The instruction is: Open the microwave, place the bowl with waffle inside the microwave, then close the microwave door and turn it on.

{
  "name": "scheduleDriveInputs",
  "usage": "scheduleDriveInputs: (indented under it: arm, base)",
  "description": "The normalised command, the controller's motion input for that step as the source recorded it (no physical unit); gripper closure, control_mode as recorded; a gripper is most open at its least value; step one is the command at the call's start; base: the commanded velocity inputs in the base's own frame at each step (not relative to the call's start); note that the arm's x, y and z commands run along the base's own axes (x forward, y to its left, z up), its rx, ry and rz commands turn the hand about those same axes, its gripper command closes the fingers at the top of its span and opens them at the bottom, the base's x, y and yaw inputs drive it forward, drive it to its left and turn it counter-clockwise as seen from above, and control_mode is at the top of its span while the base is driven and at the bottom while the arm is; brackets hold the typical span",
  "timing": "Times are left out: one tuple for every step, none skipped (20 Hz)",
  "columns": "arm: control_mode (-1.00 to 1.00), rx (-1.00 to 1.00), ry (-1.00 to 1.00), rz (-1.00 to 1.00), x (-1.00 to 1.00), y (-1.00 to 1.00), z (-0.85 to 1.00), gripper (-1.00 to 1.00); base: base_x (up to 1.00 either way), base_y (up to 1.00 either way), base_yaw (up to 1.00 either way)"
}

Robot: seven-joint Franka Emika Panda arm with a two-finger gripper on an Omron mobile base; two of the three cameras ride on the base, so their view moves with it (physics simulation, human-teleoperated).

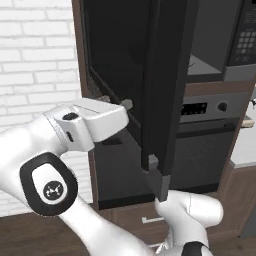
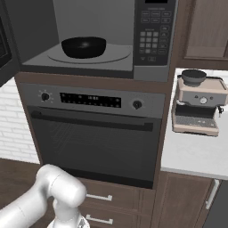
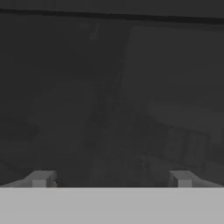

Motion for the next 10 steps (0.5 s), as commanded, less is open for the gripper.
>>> scheduleDriveInputs:
  arm:
    - [-1.0, 0.12, 0.01, -0.05, 0.74, -1.0, 0.0, -1.0]
    - [-1.0, 0.13, 0.0, -0.05, 0.74, -1.0, 0.0, -1.0]
    - [-1.0, 0.13, 0.0, -0.05, 0.73, -0.98, 0.0, -1.0]
    - [-1.0, 0.11, 0.0, -0.04, 0.74, -0.93, 0.0, -1.0]
    - [-1.0, 0.11, 0.0, -0.03, 0.79, -0.91, 0.0, -1.0]
    - [-1.0, 0.09, 0.0, -0.01, 0.81, -0.88, 0.0, -1.0]
    - [-1.0, 0.09, 0.0, 0.0, 0.86, -0.86, 0.0, -1.0]
    - [-1.0, 0.13, 0.0, 0.0, 0.81, -0.86, 0.01, -1.0]
    - [-1.0, 0.15, 0.0, 0.0, 0.78, -0.87, 0.01, -1.0]
    - [-1.0, 0.18, -0.06, 0.0, 0.71, -0.85, 0.03, -1.0]
  base:
    - [0.0, 0.0, 0.0]
    - [0.0, 0.0, 0.0]
    - [0.0, 0.0, 0.0]
    - [0.0, 0.0, 0.0]
    - [0.0, 0.0, 0.0]
    - [0.0, 0.0, 0.0]
    - [0.0, 0.0, 0.0]
    - [0.0, 0.0, 0.0]
    - [0.0, 0.0, 0.0]
    - [0.0, 0.0, 0.0]
